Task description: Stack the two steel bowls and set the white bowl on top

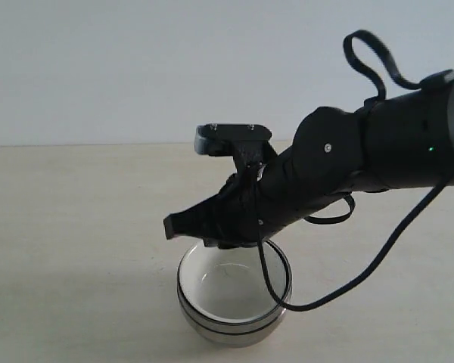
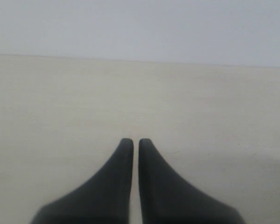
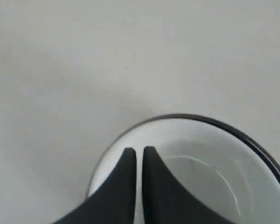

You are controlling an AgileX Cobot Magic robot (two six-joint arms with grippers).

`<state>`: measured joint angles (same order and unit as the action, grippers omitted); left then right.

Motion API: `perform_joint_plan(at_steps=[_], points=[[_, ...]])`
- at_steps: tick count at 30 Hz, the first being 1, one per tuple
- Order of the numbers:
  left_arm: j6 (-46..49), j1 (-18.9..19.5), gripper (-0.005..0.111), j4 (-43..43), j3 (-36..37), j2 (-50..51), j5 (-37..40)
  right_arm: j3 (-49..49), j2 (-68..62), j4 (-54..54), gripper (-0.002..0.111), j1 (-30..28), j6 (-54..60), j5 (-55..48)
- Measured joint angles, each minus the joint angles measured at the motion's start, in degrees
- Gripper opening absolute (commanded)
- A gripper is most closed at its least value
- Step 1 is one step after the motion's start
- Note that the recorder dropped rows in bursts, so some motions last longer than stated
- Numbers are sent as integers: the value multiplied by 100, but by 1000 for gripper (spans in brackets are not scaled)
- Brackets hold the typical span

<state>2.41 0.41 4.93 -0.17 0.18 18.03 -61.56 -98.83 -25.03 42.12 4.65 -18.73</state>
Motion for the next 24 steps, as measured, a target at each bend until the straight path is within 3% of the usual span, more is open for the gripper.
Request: perform_joint_plan(at_steps=[9, 24], points=[[0, 0, 4, 0, 0, 0, 0, 0, -143, -284, 0, 693, 30, 840], [0, 0, 4, 0, 0, 0, 0, 0, -658, -296, 0, 705, 23, 1019]])
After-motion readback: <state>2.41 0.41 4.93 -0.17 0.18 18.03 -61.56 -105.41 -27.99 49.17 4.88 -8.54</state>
